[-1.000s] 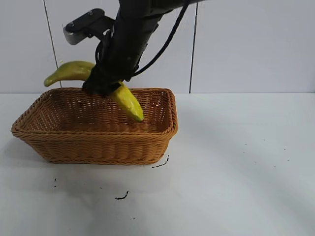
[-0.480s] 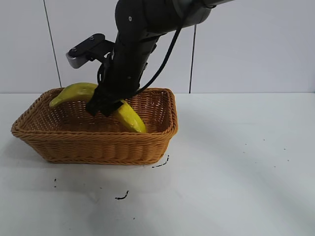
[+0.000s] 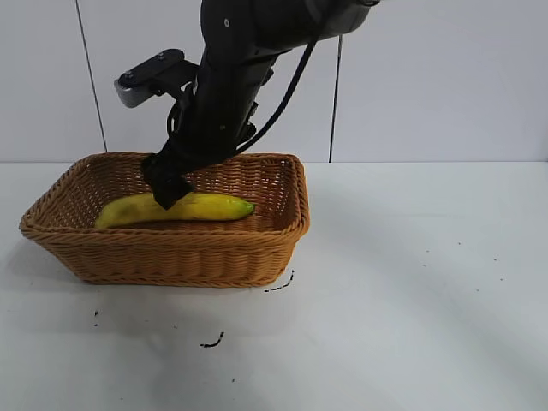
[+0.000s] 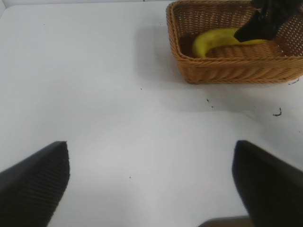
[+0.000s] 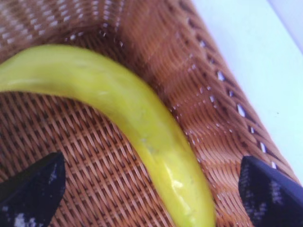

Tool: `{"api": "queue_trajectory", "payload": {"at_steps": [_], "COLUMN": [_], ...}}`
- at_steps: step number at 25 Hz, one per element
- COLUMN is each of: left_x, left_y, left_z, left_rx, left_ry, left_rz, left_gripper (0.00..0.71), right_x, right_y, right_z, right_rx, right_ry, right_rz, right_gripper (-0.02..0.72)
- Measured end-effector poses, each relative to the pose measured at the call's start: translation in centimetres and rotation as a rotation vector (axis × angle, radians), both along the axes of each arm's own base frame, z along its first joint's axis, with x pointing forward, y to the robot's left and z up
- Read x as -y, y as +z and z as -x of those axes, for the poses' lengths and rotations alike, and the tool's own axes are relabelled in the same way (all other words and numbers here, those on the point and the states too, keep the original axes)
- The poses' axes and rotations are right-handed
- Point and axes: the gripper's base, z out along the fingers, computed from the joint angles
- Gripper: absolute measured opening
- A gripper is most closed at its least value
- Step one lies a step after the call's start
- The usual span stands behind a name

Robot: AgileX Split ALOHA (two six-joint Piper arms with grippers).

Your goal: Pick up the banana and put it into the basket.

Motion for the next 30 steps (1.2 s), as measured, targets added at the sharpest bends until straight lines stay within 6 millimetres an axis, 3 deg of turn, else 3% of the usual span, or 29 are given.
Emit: {"api": "queue_trajectory", "payload": {"at_steps": [4,8,11,17,23,27,30], "left_x": [0.0,0.0,0.0,0.0,0.0,0.0,0.0], "left_y": [0.0,0.0,0.0,0.0,0.0,0.0,0.0], "left_z": [0.0,0.0,0.0,0.0,0.0,0.0,0.0], "left_rx": [0.0,0.0,0.0,0.0,0.0,0.0,0.0], "left_ry": [0.0,0.0,0.0,0.0,0.0,0.0,0.0], "left_rz": [0.0,0.0,0.0,0.0,0.0,0.0,0.0], "left_gripper": [0.693,0.693,0.693,0.693,0.693,0.693,0.693], "right_x": [0.6,3.4,6.9,16.0,24.5,28.1,29.3], "right_y": [2.9,4.4,4.4,4.1,3.9,3.5,3.5], "right_z": [-0.1,-1.7,-3.7,-7.1,-8.7,-9.0,-9.0], "right_rx": [-0.034,-0.063,-0.084,-0.126,-0.162,-0.175,-0.18], "right_ry": [-0.062,-0.154,-0.24,-0.436,-0.609,-0.681,-0.706], "right_rz": [-0.019,-0.067,-0.077,-0.06,-0.052,-0.054,-0.067], "right_gripper": [0.69,0.69,0.69,0.69,0.69,0.69,0.69]}}
